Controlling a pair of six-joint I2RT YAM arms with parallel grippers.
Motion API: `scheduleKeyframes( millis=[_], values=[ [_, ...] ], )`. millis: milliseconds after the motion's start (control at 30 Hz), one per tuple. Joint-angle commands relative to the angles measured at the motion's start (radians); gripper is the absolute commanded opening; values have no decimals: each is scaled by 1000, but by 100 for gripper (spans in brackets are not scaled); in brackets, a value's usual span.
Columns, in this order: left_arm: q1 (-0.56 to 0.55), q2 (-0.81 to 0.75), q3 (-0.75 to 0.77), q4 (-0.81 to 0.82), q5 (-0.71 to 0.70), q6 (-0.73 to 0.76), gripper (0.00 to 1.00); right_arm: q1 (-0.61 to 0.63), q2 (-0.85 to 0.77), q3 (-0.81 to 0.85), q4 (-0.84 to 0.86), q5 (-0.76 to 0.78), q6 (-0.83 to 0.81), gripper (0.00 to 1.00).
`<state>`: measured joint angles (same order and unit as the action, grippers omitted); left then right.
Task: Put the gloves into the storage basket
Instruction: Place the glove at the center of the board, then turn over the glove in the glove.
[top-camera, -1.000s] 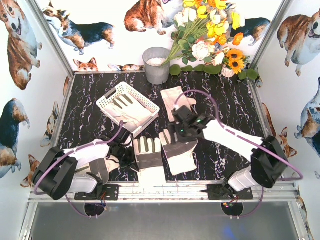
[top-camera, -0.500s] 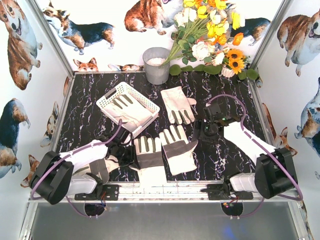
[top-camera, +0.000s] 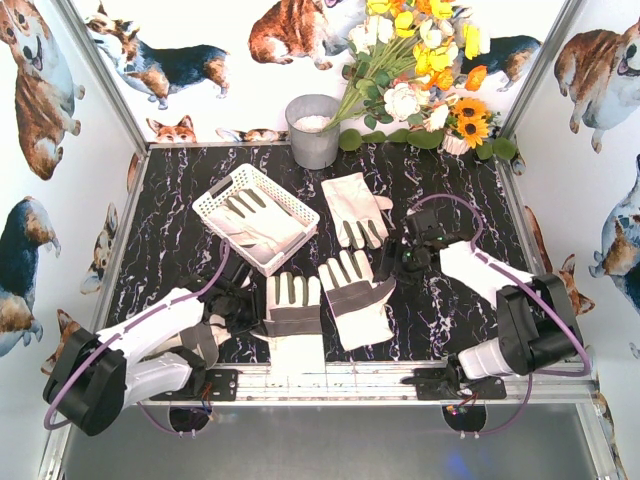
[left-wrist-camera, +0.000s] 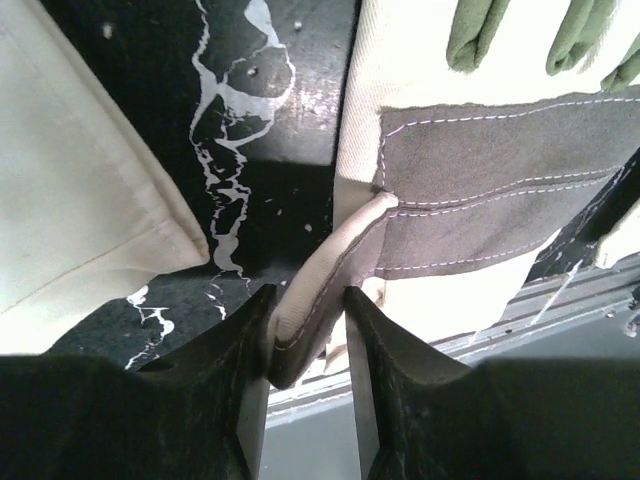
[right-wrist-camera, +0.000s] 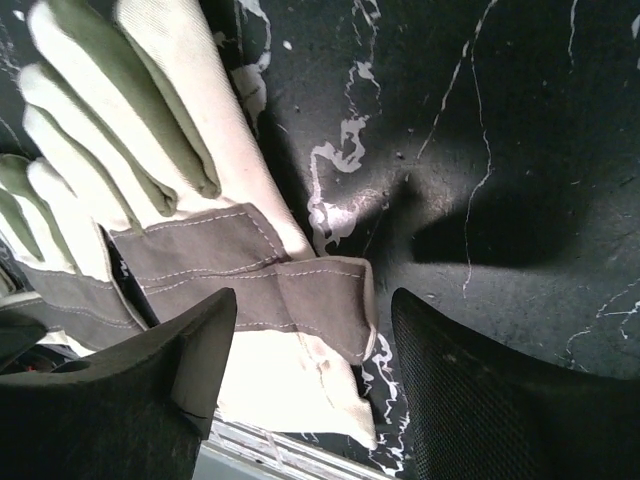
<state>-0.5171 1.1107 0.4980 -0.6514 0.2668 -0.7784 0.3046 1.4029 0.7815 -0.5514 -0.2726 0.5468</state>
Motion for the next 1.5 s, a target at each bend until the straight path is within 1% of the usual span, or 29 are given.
scheduleKeyframes(
  millis=[0,100,133,200,233,267,300,400,500,667,767,1000,1133,1267,1367,1467],
  values=[
    [12,-17,0,-16,-47,-20,24,-5,29,-24,82,-25,15,63],
    [12,-5,-10,18,-29,-16,13,-5,48,-32,94,-28,16,53],
    [12,1,-15,33,-23,-15,9,-5,53,-34,100,-29,18,46],
    [13,12,-22,65,-14,-15,2,-6,51,-34,102,-29,17,24],
    [12,19,-25,86,-7,-15,0,-7,45,-33,95,-23,18,13],
    [12,24,-26,110,3,-17,0,-8,35,-29,82,-12,18,5],
    [12,28,-29,136,12,-19,0,-10,22,-24,65,1,15,0],
    [11,49,-37,222,44,-27,0,-19,-42,-9,-1,59,0,0],
    [6,83,-44,308,80,-57,0,-28,-116,23,-102,135,-23,0],
    [-28,150,-51,481,122,-178,0,-30,-218,113,-294,321,-61,0],
    [-76,199,-21,567,107,-233,0,-30,-257,148,-360,372,-80,0],
    [-177,348,32,737,68,-335,0,-25,-315,166,-356,333,-76,0],
    [-194,389,43,764,71,-352,0,5,-311,177,-363,335,-50,0],
    [-195,391,45,766,71,-351,0,87,-318,194,-367,378,2,0],
    [-195,392,46,766,73,-348,0,181,-317,209,-357,429,63,0],
    [-197,397,47,769,74,-346,0,251,-319,208,-308,439,126,0]
  ],
)
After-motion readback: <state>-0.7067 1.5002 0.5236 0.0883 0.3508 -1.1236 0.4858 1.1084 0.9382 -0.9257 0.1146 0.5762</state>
